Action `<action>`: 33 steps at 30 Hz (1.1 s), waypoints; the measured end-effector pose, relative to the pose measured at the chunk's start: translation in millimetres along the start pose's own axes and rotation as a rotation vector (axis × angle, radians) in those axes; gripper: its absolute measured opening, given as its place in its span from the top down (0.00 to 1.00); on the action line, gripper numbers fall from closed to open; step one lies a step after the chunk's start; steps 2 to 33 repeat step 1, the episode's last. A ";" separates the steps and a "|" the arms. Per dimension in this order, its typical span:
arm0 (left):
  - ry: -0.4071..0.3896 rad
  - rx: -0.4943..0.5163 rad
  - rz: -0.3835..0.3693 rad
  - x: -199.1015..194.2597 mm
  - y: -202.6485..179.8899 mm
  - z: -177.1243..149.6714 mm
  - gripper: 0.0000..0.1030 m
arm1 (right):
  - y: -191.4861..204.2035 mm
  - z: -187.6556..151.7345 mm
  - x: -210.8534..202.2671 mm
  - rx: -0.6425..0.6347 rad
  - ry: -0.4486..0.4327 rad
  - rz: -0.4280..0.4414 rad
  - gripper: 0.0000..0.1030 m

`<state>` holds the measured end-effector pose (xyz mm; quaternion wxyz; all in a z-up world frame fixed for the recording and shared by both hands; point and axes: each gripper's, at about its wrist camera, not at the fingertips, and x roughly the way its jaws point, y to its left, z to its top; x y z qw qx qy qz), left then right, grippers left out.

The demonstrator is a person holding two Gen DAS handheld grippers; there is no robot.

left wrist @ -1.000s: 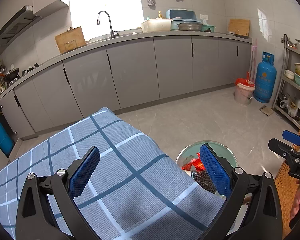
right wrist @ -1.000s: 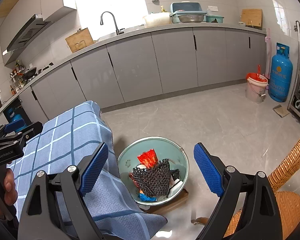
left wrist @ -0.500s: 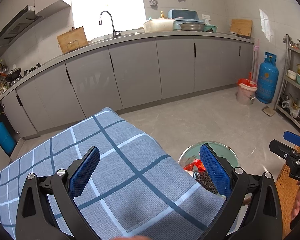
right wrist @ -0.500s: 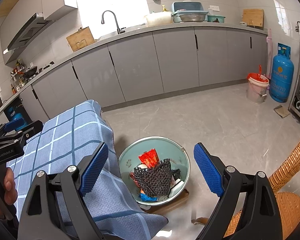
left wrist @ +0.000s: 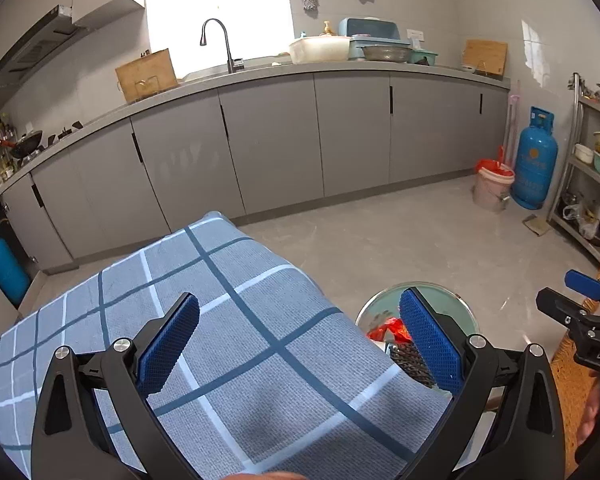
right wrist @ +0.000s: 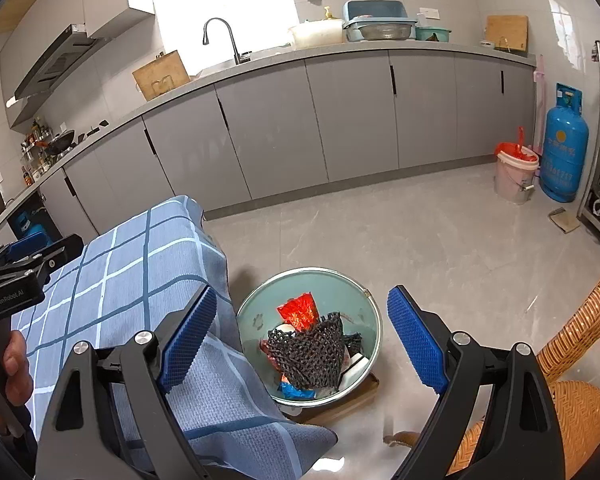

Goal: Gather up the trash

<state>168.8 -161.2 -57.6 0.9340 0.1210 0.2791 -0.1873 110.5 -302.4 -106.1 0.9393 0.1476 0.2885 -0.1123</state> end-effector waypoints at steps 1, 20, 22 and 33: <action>0.000 0.000 -0.001 0.2 0.0 -0.2 0.04 | 0.2 0.2 0.4 0.001 0.001 0.001 0.16; 0.000 0.000 -0.001 0.2 0.0 -0.2 0.04 | 0.2 0.2 0.4 0.001 0.001 0.001 0.16; 0.000 0.000 -0.001 0.2 0.0 -0.2 0.04 | 0.2 0.2 0.4 0.001 0.001 0.001 0.16; 0.000 0.000 -0.001 0.2 0.0 -0.2 0.04 | 0.2 0.2 0.4 0.001 0.001 0.001 0.16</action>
